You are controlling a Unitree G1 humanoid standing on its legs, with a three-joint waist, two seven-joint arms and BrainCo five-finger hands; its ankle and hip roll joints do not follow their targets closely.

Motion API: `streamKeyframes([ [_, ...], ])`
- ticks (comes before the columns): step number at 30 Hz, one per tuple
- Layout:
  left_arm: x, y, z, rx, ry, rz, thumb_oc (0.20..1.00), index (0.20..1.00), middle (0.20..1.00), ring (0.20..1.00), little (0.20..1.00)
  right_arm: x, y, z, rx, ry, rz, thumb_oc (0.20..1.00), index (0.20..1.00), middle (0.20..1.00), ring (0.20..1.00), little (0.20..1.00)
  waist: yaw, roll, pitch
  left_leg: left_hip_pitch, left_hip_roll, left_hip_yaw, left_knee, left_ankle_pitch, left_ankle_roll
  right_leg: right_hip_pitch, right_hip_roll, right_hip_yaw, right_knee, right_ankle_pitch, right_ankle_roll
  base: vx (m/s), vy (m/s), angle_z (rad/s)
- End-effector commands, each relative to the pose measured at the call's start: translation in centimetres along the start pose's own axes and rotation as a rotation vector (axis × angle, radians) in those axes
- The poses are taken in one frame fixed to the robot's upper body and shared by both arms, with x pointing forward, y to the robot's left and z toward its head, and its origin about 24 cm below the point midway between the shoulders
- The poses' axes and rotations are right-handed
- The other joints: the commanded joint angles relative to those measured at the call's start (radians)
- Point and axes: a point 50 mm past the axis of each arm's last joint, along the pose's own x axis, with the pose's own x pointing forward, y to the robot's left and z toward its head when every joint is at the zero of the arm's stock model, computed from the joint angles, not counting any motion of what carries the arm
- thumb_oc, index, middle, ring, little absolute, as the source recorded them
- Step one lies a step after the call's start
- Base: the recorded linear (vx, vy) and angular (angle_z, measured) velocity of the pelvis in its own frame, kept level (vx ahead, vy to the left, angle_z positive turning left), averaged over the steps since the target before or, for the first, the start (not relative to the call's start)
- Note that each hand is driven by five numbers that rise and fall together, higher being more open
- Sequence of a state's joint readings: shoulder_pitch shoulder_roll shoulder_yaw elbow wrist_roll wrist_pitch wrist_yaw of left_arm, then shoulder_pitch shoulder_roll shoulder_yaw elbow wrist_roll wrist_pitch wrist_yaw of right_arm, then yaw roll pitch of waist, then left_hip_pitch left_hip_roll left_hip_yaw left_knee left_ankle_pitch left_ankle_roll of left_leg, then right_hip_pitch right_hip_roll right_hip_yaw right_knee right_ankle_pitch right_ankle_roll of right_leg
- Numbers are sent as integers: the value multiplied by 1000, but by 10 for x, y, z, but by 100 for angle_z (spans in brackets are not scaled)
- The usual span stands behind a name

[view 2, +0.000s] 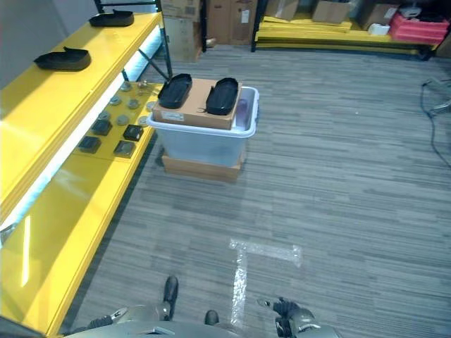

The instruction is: Move parts from the plastic box to the shelf.

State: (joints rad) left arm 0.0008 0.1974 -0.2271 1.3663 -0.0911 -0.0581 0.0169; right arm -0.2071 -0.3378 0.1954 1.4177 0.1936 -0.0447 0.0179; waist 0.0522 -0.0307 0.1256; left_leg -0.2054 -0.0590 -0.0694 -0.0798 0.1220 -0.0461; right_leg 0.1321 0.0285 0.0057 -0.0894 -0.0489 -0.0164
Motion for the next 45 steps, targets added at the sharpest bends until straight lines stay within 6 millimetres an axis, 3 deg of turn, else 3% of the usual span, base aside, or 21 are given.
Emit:
streamKeyframes([
  [1, 0, 0, -3, 73, 40, -6, 1000, 1000, 1000, 1000, 1000, -4, -19, -26, 40, 57, -54, 1000, 1000, 1000, 1000, 1000, 15, 28, -19, 52, 16, -11, 96, -24, 8, 37, -63, -10, 75, -29, 112, 339, 170, -49],
  [2, 0, 0, -7, 93, 56, -11, 1000, 1000, 1000, 1000, 1000, -5, -18, -29, 46, 65, -52, 1000, 1000, 1000, 1000, 1000, 14, 23, -32, 61, 11, -9, 105, -35, 21, 31, -74, -6, 120, -33, 126, 384, 203, -75],
  [4, 0, 19, 2, 133, 39, 44, 1000, 1000, 1000, 1000, 1000, -5, -3, -38, -8, 98, 1, 1000, 1000, 1000, 1000, 1000, -7, 21, -22, 118, 16, 14, 135, -85, 56, -96, -80, -10, 405, 30, 171, 381, 196, -77],
  [6, 1, 25, 13, 118, 12, 67, 1000, 1000, 1000, 1000, 1000, -5, 4, -38, -49, 98, 19, 1000, 1000, 1000, 1000, 1000, -9, 26, -19, 151, 24, 9, 112, -87, 57, -150, -82, -38, 418, 45, 168, 267, 41, -15],
  [7, 2, 31, 33, 111, -45, 88, 1000, 1000, 1000, 1000, 1000, -5, 13, -40, -66, 105, 46, 1000, 1000, 1000, 1000, 1000, -25, 27, -12, 201, 32, -3, 64, -90, 52, -185, -100, -104, 319, 43, 148, 288, -14, -1],
  [9, 2, 31, 43, 113, -77, 91, 1000, 1000, 1000, 1000, 1000, -5, 15, -40, -61, 103, 50, 1000, 1000, 1000, 1000, 1000, -38, 25, -5, 220, 35, -6, 48, -94, 48, -190, -99, -108, 271, 52, 143, 237, -50, 19],
  [13, -1, 28, 96, 163, -250, 102, 1000, 1000, 1000, 1000, 1000, -6, 19, -47, -82, 126, 55, 1000, 1000, 1000, 1000, 1000, -85, 27, 7, 292, 57, -42, 12, -128, 25, -261, -102, -41, 106, 125, 149, 329, -116, 41],
  [17, -3, 20, 112, 173, -312, 88, 1000, 1000, 1000, 1000, 1000, -8, 15, -56, -68, 155, 42, 1000, 1000, 1000, 1000, 1000, -99, 19, -11, 321, 77, -49, 65, -189, 0, -239, -112, -55, 91, 137, 140, 299, -238, 32],
  [20, -1, 17, 103, 110, -287, 77, 1000, 1000, 1000, 1000, 1000, -9, 9, -60, -82, 170, 30, 1000, 1000, 1000, 1000, 1000, -96, 21, -3, 260, 64, -61, 292, -163, -26, -197, -107, -81, 121, 97, 105, 236, -215, 57],
  [22, 0, 14, 97, 87, -265, 73, 1000, 1000, 1000, 1000, 1000, -7, 1, -49, -58, 136, 1, 1000, 1000, 1000, 1000, 1000, -84, 11, 15, 201, 36, -60, 393, -142, -28, -163, -108, -79, 131, 82, 92, 243, -162, 30],
  [23, 2, 13, 80, 71, -210, 66, 1000, 1000, 1000, 1000, 1000, -6, -4, -45, -29, 121, -21, 1000, 1000, 1000, 1000, 1000, -70, 4, 15, 148, 47, -21, 275, -149, -16, -122, -108, -81, 116, 59, 94, 259, -116, -9],
  [25, 3, 12, 69, 73, -177, 64, 1000, 1000, 1000, 1000, 1000, -6, -6, -43, -21, 115, -28, 1000, 1000, 1000, 1000, 1000, -58, 6, 17, 126, 50, -8, 229, -132, -13, -97, -107, -86, 107, 53, 95, 246, -53, -26],
  [27, 3, 8, 52, 86, -120, 53, 1000, 1000, 1000, 1000, 1000, -5, -9, -37, -24, 88, -41, 1000, 1000, 1000, 1000, 1000, -43, 21, 24, 65, 61, 16, 140, -48, -16, -59, -92, -87, 87, 38, 96, 300, 5, 1],
  [29, 3, 5, 30, 105, -47, 44, 1000, 1000, 1000, 1000, 1000, -4, -8, -28, -20, 55, -48, 1000, 1000, 1000, 1000, 1000, -25, 32, 21, 54, 56, 31, 101, -11, -18, -30, -74, -63, 81, 18, 96, 323, 59, 0],
  [33, 1, 1, -1, 137, 49, 16, 1000, 1000, 1000, 1000, 1000, -3, 1, -25, -73, 43, -21, 1000, 1000, 1000, 1000, 1000, -10, 24, -6, 91, 38, 2, 154, -63, 5, 3, -81, -39, 111, -14, 106, 291, 110, -80],
  [35, 0, 2, -3, 217, 49, 8, 1000, 1000, 1000, 1000, 1000, -2, 10, -10, -49, -22, 0, 1000, 1000, 1000, 1000, 1000, -20, 17, -11, 108, 42, 22, 165, -89, 20, -23, -80, -11, 195, -14, 124, 212, 109, -39],
  [37, 2, 9, 12, 244, -7, 41, 1000, 1000, 1000, 1000, 1000, -1, 16, 5, -38, -92, 14, 1000, 1000, 1000, 1000, 1000, -34, 25, 4, 121, 51, 31, 165, -100, 28, -82, -63, 31, 283, -20, 136, 115, 70, -14],
  [41, 2, 17, 46, 172, -128, 106, 1000, 1000, 1000, 1000, 1000, -3, 15, 29, -18, -205, -8, 1000, 1000, 1000, 1000, 1000, -41, 42, 22, 138, 55, 19, 133, -107, 24, -127, -114, 22, 184, 24, 139, 46, -74, -22],
  [42, -2, 17, 92, 222, -301, 158, 1000, 1000, 1000, 1000, 1000, -11, 14, 74, -42, -407, -43, 1000, 1000, 1000, 1000, 1000, -70, 62, 58, 154, 77, -3, 112, -116, 10, -241, -147, 35, 142, 78, 150, 39, -150, 2],
  [44, -2, 10, 93, 288, -310, 122, 1000, 1000, 1000, 1000, 1000, -15, 10, 83, -60, -459, -75, 1000, 1000, 1000, 1000, 1000, -86, 56, 69, 165, 83, 3, 126, -125, 3, -243, -145, 39, 155, 82, 162, 105, -205, 12],
  [45, -1, -1, 86, 400, -300, 118, 1000, 1000, 1000, 1000, 1000, -35, 2, 121, -197, -681, -181, 1000, 1000, 1000, 1000, 1000, -98, 59, 74, 176, 90, 10, 117, -123, -4, -228, -139, 37, 149, 82, 156, 140, -187, 11],
])
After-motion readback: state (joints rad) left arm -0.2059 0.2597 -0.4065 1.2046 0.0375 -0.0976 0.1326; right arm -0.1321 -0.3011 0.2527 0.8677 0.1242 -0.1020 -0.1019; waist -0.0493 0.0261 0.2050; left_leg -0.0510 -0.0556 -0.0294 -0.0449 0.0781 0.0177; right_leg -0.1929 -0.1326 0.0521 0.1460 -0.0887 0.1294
